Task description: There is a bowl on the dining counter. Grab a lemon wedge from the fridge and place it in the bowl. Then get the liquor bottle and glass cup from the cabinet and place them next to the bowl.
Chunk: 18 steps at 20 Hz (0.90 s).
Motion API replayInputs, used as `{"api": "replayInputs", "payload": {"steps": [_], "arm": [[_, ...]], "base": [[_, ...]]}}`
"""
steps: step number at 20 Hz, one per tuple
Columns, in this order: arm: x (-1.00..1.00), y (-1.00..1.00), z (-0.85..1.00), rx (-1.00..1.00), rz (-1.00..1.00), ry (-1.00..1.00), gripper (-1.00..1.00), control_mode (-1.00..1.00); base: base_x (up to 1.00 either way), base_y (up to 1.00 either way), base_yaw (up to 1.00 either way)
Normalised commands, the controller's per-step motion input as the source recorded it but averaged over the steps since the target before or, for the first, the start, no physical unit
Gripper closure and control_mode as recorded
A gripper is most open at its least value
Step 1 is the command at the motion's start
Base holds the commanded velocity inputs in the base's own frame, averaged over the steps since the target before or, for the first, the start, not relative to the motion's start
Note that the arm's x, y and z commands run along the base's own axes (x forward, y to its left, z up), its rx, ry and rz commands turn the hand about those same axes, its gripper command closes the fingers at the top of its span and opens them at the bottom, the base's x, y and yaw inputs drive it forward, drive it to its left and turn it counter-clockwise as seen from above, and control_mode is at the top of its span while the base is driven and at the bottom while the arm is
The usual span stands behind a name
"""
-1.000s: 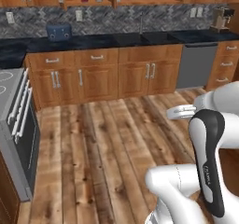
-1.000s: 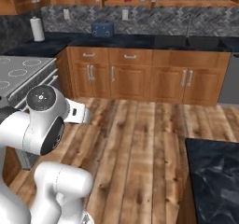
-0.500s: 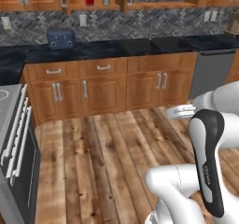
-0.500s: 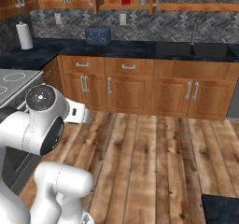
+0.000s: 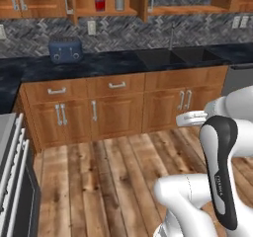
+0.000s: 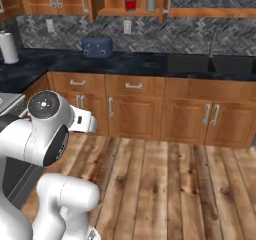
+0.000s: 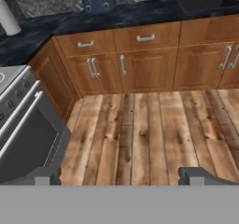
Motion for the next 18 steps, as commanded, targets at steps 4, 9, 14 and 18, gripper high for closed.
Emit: {"api": "replayInputs", "payload": {"steps": [4, 9, 14, 18], "arm": [[0.0, 0.0, 0.0, 0.0, 0.0, 0.0, -1.0, 1.0], [0.0, 0.0, 0.0, 0.0, 0.0, 0.0, -1.0, 1.0], [0.0, 0.0, 0.0, 0.0, 0.0, 0.0, -1.0, 1.0], [0.0, 0.0, 0.0, 0.0, 0.0, 0.0, -1.0, 1.0]], "base": [[1.0, 0.21, 0.0], [1.0, 0.21, 0.0], [1.0, 0.15, 0.0], [1.0, 0.14, 0.0]]}}
